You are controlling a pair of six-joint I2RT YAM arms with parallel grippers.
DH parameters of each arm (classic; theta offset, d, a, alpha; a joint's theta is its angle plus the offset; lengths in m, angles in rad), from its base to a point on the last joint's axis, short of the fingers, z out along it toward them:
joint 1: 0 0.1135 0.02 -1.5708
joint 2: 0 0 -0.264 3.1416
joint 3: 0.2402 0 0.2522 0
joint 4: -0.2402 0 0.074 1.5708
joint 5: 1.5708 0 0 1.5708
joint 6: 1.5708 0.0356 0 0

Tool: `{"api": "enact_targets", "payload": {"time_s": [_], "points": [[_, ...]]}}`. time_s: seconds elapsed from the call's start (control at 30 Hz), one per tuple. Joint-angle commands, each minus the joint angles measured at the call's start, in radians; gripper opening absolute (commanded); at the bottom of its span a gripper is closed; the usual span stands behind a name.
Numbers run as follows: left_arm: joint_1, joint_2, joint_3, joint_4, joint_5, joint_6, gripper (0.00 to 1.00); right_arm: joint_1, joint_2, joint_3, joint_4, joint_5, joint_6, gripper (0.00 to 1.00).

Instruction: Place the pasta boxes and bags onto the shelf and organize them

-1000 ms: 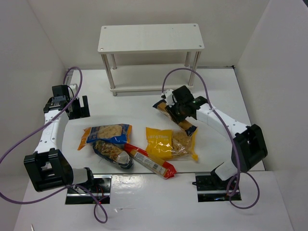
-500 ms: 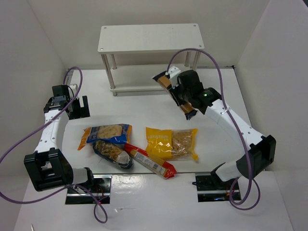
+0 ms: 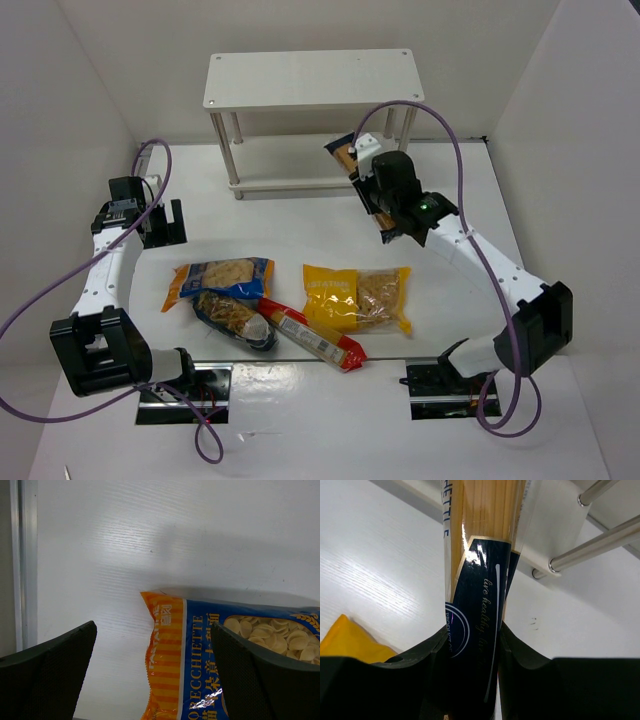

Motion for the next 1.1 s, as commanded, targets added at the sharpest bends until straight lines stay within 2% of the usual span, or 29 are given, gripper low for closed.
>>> {"api": "enact_targets", "payload": {"time_s": [0.0, 0.1, 0.6, 0.8, 0.97, 1.07], "points": [[0.005, 0.001, 0.015, 0.01, -0.003, 0.013, 1.0, 0.02, 0.006, -0.026, 0.315, 0.083, 0.0, 0.0], [0.005, 0.001, 0.006, 0.01, -0.012, 0.013, 1.0, 0.029, 0.064, -0.049, 0.388, 0.117, -0.043, 0.0], [0.005, 0.001, 0.006, 0.021, -0.032, 0.013, 1.0, 0.038, 0.236, -0.019, 0.494, 0.245, -0.127, 0.0], [0.005, 0.001, 0.006, 0.021, -0.042, 0.013, 1.0, 0.059, 0.342, 0.014, 0.533, 0.435, -0.246, 0.0], [0.005, 0.001, -0.003, 0.021, -0.042, 0.013, 1.0, 0.102, 0.426, 0.014, 0.663, 0.619, -0.377, 0.0], [0.005, 0.001, -0.003, 0.021, -0.042, 0.013, 1.0, 0.113, 0.458, 0.003, 0.736, 0.669, -0.443, 0.0]]}}
